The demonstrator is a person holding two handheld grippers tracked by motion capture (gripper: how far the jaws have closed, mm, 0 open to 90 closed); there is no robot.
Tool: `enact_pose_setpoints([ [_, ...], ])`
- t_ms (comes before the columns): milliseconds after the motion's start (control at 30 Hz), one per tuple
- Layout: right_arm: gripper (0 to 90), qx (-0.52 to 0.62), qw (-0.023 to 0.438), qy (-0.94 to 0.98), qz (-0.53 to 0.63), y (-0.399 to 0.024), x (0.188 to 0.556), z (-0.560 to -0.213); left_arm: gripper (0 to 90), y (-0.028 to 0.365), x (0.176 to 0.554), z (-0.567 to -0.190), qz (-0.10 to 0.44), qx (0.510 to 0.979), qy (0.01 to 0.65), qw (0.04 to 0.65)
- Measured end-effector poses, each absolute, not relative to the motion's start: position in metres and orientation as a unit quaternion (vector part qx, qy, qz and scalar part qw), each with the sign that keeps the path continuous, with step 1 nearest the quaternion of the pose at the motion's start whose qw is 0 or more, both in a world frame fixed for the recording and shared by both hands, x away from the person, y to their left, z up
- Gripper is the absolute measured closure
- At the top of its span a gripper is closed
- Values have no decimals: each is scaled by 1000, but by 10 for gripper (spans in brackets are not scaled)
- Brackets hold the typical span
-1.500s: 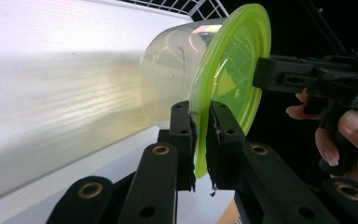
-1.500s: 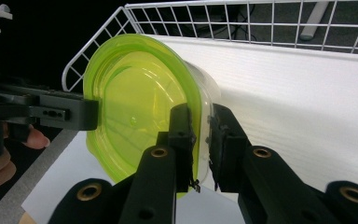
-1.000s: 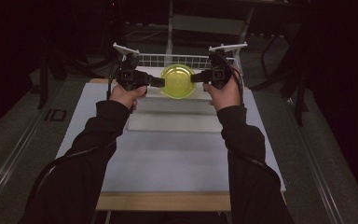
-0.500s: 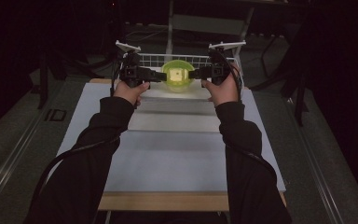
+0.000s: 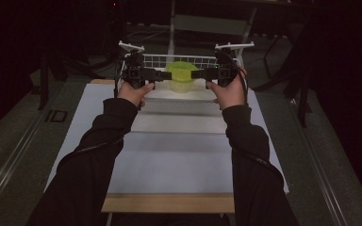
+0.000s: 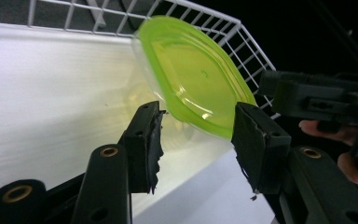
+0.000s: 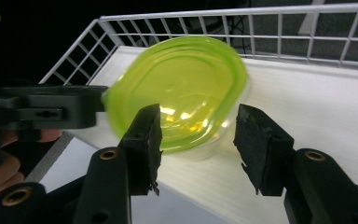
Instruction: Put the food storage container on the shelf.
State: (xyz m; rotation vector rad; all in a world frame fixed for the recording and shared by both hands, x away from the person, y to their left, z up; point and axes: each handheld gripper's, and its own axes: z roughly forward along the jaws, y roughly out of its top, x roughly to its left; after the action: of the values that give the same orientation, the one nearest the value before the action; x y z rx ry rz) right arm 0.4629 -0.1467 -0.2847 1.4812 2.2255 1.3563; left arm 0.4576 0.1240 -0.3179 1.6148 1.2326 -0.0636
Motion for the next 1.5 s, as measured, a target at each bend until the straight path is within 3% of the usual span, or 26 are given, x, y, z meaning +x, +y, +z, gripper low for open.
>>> enact_pose_setpoints([
  [167,545,474,88,746,459,-146,449,-282,409,128,448,-314,-7,676,510,532],
  [200,594,470,92,745,465,-147,445,-283,409,132,443,-312,4,676,502,539],
  [333,818,457,87,765,446,-143,432,-299,265,149,421,-312,41,669,465,578],
  [500,895,462,74,766,440,-138,433,-314,178,156,397,-328,104,668,440,591],
  [767,864,492,78,751,433,-134,451,-331,136,163,378,-354,133,661,432,600],
  [833,861,499,78,745,436,-135,456,-334,82,164,376,-359,126,662,426,603],
  [1233,808,517,92,731,436,-139,469,-335,77,160,369,-375,110,673,404,609],
  [1400,725,501,101,741,435,-141,457,-334,77,158,365,-378,110,676,394,613],
  [1500,606,477,121,754,435,-140,443,-330,75,157,362,-380,113,675,390,616],
])
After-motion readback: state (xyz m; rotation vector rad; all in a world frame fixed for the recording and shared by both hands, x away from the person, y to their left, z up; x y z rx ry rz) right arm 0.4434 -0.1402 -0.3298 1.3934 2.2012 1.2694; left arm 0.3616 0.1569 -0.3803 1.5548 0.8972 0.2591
